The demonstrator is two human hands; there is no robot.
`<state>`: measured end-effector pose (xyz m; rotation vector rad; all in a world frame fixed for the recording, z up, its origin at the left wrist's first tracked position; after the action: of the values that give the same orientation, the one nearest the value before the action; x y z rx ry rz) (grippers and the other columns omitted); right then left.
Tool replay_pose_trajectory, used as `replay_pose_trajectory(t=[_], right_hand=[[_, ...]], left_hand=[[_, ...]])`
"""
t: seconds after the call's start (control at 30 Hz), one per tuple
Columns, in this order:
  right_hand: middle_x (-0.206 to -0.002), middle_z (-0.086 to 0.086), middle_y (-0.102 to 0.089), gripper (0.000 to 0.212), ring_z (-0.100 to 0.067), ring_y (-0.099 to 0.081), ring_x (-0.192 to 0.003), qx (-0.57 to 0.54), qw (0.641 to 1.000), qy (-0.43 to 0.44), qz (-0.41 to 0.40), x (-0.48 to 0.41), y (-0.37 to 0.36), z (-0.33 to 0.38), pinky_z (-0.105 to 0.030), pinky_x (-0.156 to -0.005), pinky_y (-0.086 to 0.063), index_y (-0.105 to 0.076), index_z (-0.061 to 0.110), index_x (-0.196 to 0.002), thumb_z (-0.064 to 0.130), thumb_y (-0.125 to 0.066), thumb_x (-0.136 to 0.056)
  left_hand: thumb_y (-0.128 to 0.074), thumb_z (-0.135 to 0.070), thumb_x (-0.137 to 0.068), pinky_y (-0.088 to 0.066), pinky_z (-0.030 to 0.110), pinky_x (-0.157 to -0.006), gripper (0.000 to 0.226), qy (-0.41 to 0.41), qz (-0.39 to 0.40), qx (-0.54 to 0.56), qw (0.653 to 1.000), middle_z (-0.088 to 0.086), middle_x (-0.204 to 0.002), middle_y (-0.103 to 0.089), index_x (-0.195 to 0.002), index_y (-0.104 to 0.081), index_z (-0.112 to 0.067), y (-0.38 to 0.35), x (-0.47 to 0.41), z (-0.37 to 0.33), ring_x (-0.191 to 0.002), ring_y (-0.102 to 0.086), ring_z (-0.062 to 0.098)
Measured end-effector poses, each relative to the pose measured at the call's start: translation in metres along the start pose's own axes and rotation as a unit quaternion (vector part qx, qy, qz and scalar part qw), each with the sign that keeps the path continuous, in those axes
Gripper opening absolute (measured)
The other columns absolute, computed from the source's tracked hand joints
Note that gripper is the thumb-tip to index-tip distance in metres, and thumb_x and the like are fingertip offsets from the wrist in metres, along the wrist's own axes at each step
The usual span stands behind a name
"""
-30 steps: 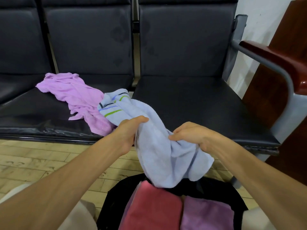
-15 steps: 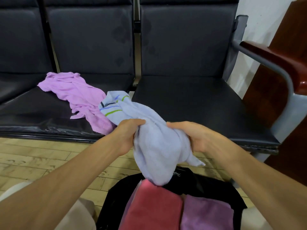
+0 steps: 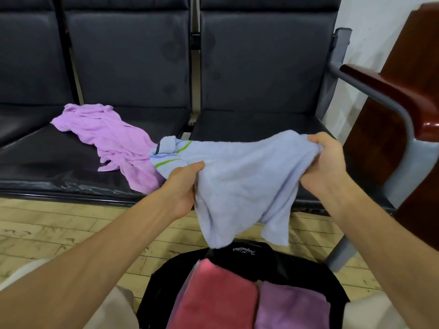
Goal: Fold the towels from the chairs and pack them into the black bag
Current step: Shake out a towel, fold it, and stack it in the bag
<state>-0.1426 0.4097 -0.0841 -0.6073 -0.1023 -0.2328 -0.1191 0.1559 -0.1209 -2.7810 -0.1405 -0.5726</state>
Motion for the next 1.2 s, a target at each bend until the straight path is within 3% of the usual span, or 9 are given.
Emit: replay_pose_trajectory(t=[0.2, 0.33, 0.4, 0.53, 0.67, 0.8, 0.97, 1.07, 1.2], right_hand=[[-0.096, -0.014, -0.071, 0.018, -0.03, -0.068, -0.091, 0.197, 0.968, -0.152, 0.02, 0.005, 0.009, -0.037, -0.04, -0.081, -0.055, -0.067, 0.004, -0.097, 0.008, -0.062, -0.08], [-0.06, -0.003, -0.049, 0.025, -0.021, -0.048, -0.064, 0.324, 0.937, -0.121, 0.044, 0.007, 0.004, -0.039, -0.034, -0.065, -0.04, -0.047, 0.015, -0.048, 0.003, -0.049, -0.069], [-0.055, 0.0, -0.041, 0.026, -0.018, -0.037, -0.058, 0.427, 0.898, -0.102, 0.03, 0.011, 0.003, -0.036, -0.033, -0.059, -0.031, -0.043, 0.017, -0.049, 0.012, -0.052, -0.073], [-0.074, -0.003, -0.064, 0.047, -0.016, -0.059, -0.064, 0.626, 0.771, -0.108, 0.029, 0.013, 0.01, -0.036, -0.026, -0.057, -0.043, -0.069, 0.007, -0.085, 0.053, -0.066, -0.079], [-0.068, -0.001, -0.057, 0.041, -0.015, -0.053, -0.062, 0.694, 0.7, -0.125, 0.11, 0.02, 0.001, -0.048, -0.027, -0.058, -0.042, -0.063, 0.008, -0.07, 0.047, -0.073, -0.078], [-0.073, -0.002, -0.056, 0.021, -0.016, -0.054, -0.07, 0.516, 0.828, -0.125, 0.183, 0.025, -0.017, -0.054, -0.029, -0.066, -0.045, -0.057, 0.015, -0.07, 0.025, -0.059, -0.088], [-0.054, 0.001, -0.046, 0.015, -0.016, -0.045, -0.055, 0.219, 0.974, -0.041, -0.043, 0.01, -0.003, -0.015, -0.03, -0.056, -0.037, -0.053, 0.012, -0.076, 0.018, -0.048, -0.088], [-0.058, 0.003, -0.054, 0.017, -0.01, -0.052, -0.055, 0.13, 0.98, 0.005, -0.151, 0.001, 0.016, 0.009, -0.022, -0.049, -0.047, -0.054, 0.015, -0.079, 0.019, -0.048, -0.094], [-0.078, 0.0, -0.054, 0.012, -0.014, -0.052, -0.067, 0.127, 0.975, 0.026, -0.181, -0.004, 0.033, 0.007, -0.034, -0.067, -0.048, -0.05, 0.019, -0.079, 0.026, -0.047, -0.087]], left_hand=[[-0.047, -0.026, -0.095, -0.046, 0.027, -0.062, 0.022, -0.001, -0.055, 0.029, 0.998, 0.0, -0.087, -0.067, -0.101, -0.064, -0.014, 0.002, -0.002, 0.002, -0.08, -0.062, 0.016], [-0.044, -0.016, -0.092, -0.038, 0.023, -0.05, 0.026, -0.013, -0.09, 0.015, 0.996, -0.009, -0.041, -0.049, -0.067, -0.05, -0.017, 0.005, 0.0, -0.001, -0.054, -0.047, 0.011], [-0.043, -0.013, -0.092, -0.038, 0.02, -0.045, 0.027, -0.019, -0.083, -0.01, 0.996, -0.01, -0.035, -0.046, -0.066, -0.047, -0.016, 0.005, 0.001, -0.003, -0.047, -0.047, 0.01], [-0.046, -0.014, -0.091, -0.045, 0.027, -0.061, 0.013, -0.024, -0.074, -0.036, 0.996, 0.0, -0.076, -0.063, -0.09, -0.058, -0.014, 0.01, 0.0, -0.007, -0.07, -0.058, 0.016], [-0.053, -0.02, -0.089, -0.049, 0.031, -0.072, 0.029, -0.023, -0.07, -0.057, 0.996, 0.007, -0.108, -0.067, -0.116, -0.056, -0.01, 0.014, -0.002, -0.005, -0.096, -0.063, 0.023], [-0.055, -0.017, -0.09, -0.051, 0.031, -0.072, 0.029, -0.024, -0.045, -0.108, 0.993, 0.011, -0.113, -0.066, -0.116, -0.057, -0.006, 0.01, -0.001, -0.004, -0.102, -0.063, 0.026], [-0.06, -0.012, -0.086, -0.051, 0.027, -0.07, 0.027, -0.036, -0.044, -0.128, 0.99, 0.013, -0.108, -0.069, -0.111, -0.064, -0.002, 0.006, -0.003, -0.005, -0.088, -0.065, 0.023], [-0.064, -0.008, -0.085, -0.052, 0.022, -0.063, 0.017, -0.059, -0.02, -0.116, 0.991, 0.006, -0.097, -0.071, -0.102, -0.067, -0.007, -0.001, 0.0, -0.007, -0.079, -0.066, 0.017], [-0.066, -0.004, -0.083, -0.052, 0.03, -0.074, 0.023, -0.063, -0.004, -0.123, 0.99, 0.009, -0.1, -0.072, -0.105, -0.067, -0.006, -0.002, 0.0, -0.006, -0.089, -0.067, 0.023]])
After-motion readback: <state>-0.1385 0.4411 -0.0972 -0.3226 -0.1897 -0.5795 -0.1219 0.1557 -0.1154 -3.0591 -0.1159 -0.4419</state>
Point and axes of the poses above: each hand's wrist, its own x-axis away from the middle knuckle, its own y-axis out of the back of the hand, z = x × y, the point moved 7 cm from there along -x, towards the middle knuckle
